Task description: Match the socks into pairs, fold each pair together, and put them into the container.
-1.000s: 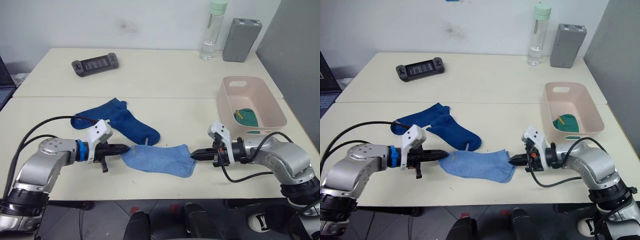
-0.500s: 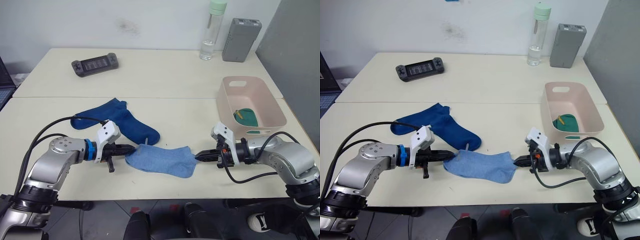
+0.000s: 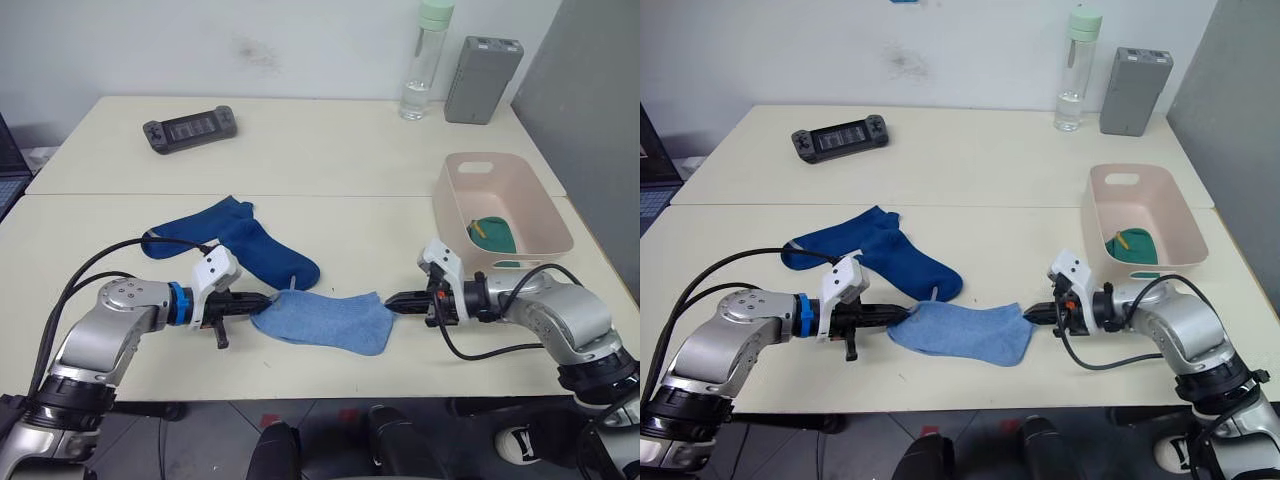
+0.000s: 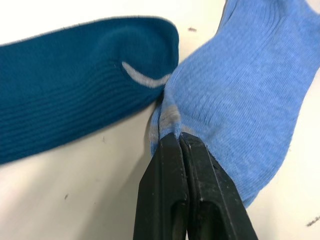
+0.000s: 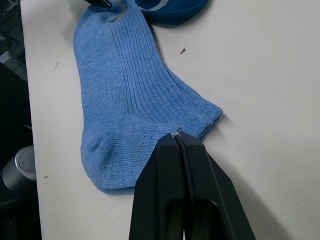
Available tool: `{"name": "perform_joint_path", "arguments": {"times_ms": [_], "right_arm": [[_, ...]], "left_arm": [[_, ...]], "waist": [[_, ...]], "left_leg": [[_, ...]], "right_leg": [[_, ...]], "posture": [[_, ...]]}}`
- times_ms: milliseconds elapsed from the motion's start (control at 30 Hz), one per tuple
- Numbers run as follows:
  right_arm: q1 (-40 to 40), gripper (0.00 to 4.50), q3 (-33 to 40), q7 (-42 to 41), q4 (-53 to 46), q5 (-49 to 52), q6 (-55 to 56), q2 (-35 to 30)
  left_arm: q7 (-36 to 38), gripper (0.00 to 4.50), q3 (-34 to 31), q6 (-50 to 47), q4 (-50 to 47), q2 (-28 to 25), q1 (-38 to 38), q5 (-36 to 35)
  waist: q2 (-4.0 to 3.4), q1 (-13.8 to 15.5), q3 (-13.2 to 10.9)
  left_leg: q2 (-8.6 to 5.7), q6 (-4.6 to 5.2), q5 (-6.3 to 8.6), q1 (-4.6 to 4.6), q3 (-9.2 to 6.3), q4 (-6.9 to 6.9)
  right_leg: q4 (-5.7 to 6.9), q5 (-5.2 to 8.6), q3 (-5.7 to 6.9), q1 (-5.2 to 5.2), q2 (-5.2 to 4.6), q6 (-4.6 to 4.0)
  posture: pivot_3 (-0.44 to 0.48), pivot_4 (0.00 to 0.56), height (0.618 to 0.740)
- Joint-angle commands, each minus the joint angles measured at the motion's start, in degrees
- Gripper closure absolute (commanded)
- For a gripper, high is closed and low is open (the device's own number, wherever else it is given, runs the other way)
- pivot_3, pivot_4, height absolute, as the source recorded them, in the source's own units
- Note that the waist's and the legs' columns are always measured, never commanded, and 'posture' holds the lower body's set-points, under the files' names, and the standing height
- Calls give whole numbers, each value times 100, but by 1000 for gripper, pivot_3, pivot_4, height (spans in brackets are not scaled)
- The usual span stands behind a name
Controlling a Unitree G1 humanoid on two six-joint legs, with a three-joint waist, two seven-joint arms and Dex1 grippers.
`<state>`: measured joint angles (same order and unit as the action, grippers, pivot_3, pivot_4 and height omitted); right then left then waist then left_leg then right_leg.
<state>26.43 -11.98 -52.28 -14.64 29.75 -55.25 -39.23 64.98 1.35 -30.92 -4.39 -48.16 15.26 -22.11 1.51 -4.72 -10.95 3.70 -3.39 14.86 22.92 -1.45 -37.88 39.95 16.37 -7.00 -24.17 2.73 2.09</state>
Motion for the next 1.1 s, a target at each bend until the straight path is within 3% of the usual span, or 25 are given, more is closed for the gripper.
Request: {"name": "perform_joint_path", "arguments": {"times_ms": [33,433,500,600,767,867,900,967,1100], "right_arm": [[157,4485,82,-33,-45,-27,161,8],[178,4485,59,-52,-85,-66,188,9],[144,4100,67,-66,-139,-79,193,-25],[105,3156,144,-98,-181,-174,400,-113],[74,1375,215,-367,-446,-343,1356,-235],[152,1358,40,-391,-599,-423,1625,-100],[188,1358,-73,-344,-583,-504,1704,0],[245,1768,-402,-318,-389,-801,2077,245],[397,3013,-1014,-420,355,-1525,3048,726]], "left_arm": [[38,4500,-286,-178,-270,-74,-40,-277],[14,4500,-218,-190,-305,-165,-209,-202],[-3,4500,-240,-159,-311,-118,-199,-222],[47,3894,-356,20,-317,-109,-248,-280],[-108,2351,-813,556,-262,-72,-101,-296],[-60,1511,-847,1079,-425,-21,-47,-221],[24,1511,-774,1200,-531,-25,-72,-211],[160,1753,-505,1586,-637,1,-94,-17],[153,2951,60,2048,-504,206,-59,437]], "waist": [[0,-1,0],[0,-1,0],[0,-1,0],[0,0,0],[0,-2,0],[0,1,0],[0,-7,0],[0,-9,0],[0,-5,1]], "left_leg": [[0,0,0,0,-1,0],[0,0,0,0,-2,0],[0,0,0,0,-1,0],[0,0,0,0,0,0],[1,0,0,0,-1,0],[1,0,0,0,-1,0],[1,0,0,0,-1,0],[0,0,0,-3,4,0],[0,-1,0,-3,3,-1]], "right_leg": [[0,0,1,0,0,0],[0,0,2,0,0,0],[-1,0,1,0,0,0],[-1,0,0,0,0,0],[0,0,2,-1,0,0],[0,0,2,0,0,0],[0,0,1,0,0,0],[0,0,-4,1,0,0],[0,-1,-2,1,0,-1]], "posture": [[0,150,740],[0,150,740],[0,150,740],[0,150,740],[0,150,740],[0,150,740],[0,150,740],[0,150,740],[0,150,740]]}}
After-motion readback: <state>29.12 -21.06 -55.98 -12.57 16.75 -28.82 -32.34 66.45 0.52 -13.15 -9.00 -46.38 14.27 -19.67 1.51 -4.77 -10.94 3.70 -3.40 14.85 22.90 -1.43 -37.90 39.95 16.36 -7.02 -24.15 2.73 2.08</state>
